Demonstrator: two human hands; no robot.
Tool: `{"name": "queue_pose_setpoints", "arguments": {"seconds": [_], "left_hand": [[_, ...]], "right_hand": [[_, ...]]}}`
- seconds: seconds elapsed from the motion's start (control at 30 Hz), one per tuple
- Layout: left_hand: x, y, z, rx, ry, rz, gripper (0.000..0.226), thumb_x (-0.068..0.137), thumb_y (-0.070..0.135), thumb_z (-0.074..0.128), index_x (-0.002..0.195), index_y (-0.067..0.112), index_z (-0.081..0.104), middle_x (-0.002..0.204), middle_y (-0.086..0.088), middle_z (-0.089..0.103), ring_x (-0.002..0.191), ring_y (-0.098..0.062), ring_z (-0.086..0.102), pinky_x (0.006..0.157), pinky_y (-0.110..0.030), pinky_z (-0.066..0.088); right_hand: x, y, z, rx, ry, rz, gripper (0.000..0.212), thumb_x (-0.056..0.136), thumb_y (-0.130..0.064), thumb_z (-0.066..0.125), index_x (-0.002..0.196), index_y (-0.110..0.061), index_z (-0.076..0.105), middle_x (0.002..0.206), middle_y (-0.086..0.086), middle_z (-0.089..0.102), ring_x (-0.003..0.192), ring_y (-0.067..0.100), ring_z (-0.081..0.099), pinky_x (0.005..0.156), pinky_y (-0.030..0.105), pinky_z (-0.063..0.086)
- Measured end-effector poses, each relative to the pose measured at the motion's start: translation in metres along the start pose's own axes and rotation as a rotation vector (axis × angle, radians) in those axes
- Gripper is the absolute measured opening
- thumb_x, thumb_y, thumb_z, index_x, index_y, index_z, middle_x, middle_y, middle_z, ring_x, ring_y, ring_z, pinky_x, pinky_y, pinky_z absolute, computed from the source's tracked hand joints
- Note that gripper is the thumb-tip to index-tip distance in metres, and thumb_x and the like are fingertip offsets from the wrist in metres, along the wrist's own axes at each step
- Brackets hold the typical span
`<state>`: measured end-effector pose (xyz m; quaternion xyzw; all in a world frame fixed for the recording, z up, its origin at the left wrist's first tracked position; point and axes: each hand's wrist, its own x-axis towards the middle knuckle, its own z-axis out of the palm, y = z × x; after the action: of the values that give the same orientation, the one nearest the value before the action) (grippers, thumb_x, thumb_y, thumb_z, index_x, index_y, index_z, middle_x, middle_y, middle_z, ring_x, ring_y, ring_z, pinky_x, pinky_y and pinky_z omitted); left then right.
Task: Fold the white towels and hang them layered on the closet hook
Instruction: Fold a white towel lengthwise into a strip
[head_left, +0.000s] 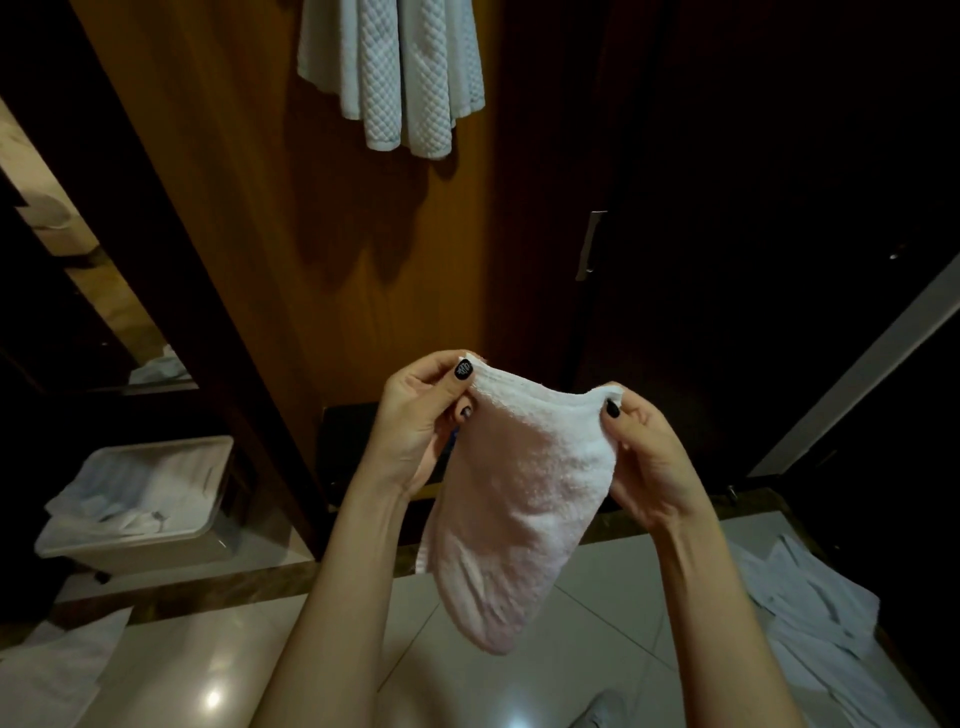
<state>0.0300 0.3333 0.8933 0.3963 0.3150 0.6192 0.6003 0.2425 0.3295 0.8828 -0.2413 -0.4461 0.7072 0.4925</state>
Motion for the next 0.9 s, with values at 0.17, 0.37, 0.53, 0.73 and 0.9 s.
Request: {"name": "queue_pose_setpoints", "arguments": {"seconds": [0.17, 0.37, 0.53, 0.73, 0.9], "left_hand": [[0.0, 0.004, 0.01, 0.044, -0.132, -0.017, 0.008, 0.074, 0.025, 0.073, 0.078, 0.021, 0.078, 0.061, 0.007, 0.062, 0.047, 0.0, 0.05, 0.047, -0.011, 0.042], [0.0, 0.005, 0.014, -0.003, -0.209, -0.066, 0.034, 0.054, 0.043, 0.092, 0.076, 0.024, 0.074, 0.068, 0.003, 0.065, 0.058, -0.01, 0.05, 0.055, -0.017, 0.044], [-0.001, 0.006, 0.019, -0.07, -0.225, -0.073, 0.035, 0.052, 0.041, 0.093, 0.074, 0.021, 0.075, 0.073, 0.002, 0.07, 0.066, -0.009, 0.065, 0.061, -0.019, 0.054], [-0.001, 0.007, 0.021, -0.061, -0.219, -0.132, 0.037, 0.052, 0.04, 0.094, 0.077, 0.02, 0.076, 0.078, 0.0, 0.071, 0.069, -0.012, 0.062, 0.066, -0.021, 0.052], [-0.002, 0.011, 0.024, -0.07, -0.205, -0.147, 0.022, 0.062, 0.03, 0.085, 0.079, 0.018, 0.079, 0.081, -0.001, 0.074, 0.077, -0.01, 0.071, 0.069, -0.021, 0.056]], "right_hand": [[0.009, -0.006, 0.023, -0.157, 0.057, -0.024, 0.013, 0.073, -0.035, 0.082, 0.082, -0.027, 0.076, 0.077, -0.006, 0.071, 0.069, 0.006, 0.066, 0.062, 0.02, 0.054], [0.014, -0.007, 0.045, -0.25, -0.006, -0.073, 0.005, 0.079, -0.022, 0.072, 0.083, -0.024, 0.073, 0.081, 0.001, 0.072, 0.076, 0.013, 0.068, 0.068, 0.023, 0.055], [0.015, -0.006, 0.049, -0.263, 0.008, -0.045, 0.013, 0.075, -0.023, 0.08, 0.082, -0.017, 0.071, 0.088, 0.025, 0.062, 0.084, 0.035, 0.061, 0.079, 0.044, 0.049], [0.017, -0.003, 0.043, -0.36, 0.037, -0.116, 0.017, 0.075, -0.027, 0.078, 0.085, -0.014, 0.07, 0.103, 0.033, 0.063, 0.101, 0.053, 0.06, 0.094, 0.06, 0.047], [0.018, -0.001, 0.04, -0.377, 0.062, -0.148, 0.016, 0.077, -0.028, 0.077, 0.082, -0.016, 0.068, 0.095, 0.017, 0.067, 0.092, 0.029, 0.065, 0.084, 0.041, 0.053]]}}
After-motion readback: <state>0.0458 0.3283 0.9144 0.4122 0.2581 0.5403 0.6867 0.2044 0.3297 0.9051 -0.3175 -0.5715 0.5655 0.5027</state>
